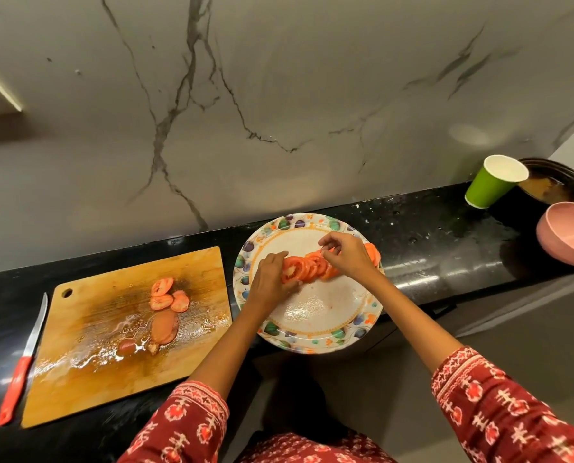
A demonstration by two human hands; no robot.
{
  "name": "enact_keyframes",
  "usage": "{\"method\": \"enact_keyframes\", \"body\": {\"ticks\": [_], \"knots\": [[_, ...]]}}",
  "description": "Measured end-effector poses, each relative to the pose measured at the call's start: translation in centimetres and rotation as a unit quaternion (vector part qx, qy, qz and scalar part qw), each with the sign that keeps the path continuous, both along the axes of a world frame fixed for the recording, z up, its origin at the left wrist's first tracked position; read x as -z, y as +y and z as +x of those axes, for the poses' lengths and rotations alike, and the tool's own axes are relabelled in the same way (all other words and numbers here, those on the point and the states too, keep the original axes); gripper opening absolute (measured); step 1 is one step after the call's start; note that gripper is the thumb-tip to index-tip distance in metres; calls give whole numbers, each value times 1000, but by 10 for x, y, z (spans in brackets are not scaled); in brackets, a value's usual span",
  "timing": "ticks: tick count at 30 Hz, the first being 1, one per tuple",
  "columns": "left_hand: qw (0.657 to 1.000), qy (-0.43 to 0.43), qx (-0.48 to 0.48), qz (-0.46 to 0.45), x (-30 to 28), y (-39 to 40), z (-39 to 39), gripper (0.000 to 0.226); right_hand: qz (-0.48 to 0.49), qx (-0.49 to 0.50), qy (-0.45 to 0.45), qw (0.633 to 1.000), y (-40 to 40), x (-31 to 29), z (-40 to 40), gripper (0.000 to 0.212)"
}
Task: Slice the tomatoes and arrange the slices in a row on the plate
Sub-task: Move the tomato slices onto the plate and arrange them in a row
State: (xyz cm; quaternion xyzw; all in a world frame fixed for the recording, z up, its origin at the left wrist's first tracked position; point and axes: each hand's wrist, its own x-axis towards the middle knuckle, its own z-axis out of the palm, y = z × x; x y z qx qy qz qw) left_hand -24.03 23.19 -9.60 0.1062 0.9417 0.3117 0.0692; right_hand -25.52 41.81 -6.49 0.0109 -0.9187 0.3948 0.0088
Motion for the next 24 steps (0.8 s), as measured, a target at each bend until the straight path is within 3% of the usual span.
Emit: {"method": "enact_keyframes", "body": {"ticks": [5, 10, 18, 24], "knots": [[999, -29, 12, -32, -5, 4, -8, 81, 8, -39, -13, 999, -1, 1, 1, 22], [997, -35, 34, -54, -8, 6, -15, 73, 5, -32, -6, 999, -1, 2, -1, 23], [999, -46, 4, -18, -1, 4, -8, 90, -4, 22, 0, 1000, 3, 7, -3, 22], [999, -25, -30, 16, 1, -22, -3, 84, -7, 38, 25, 999, -5, 4, -2, 21]]}}
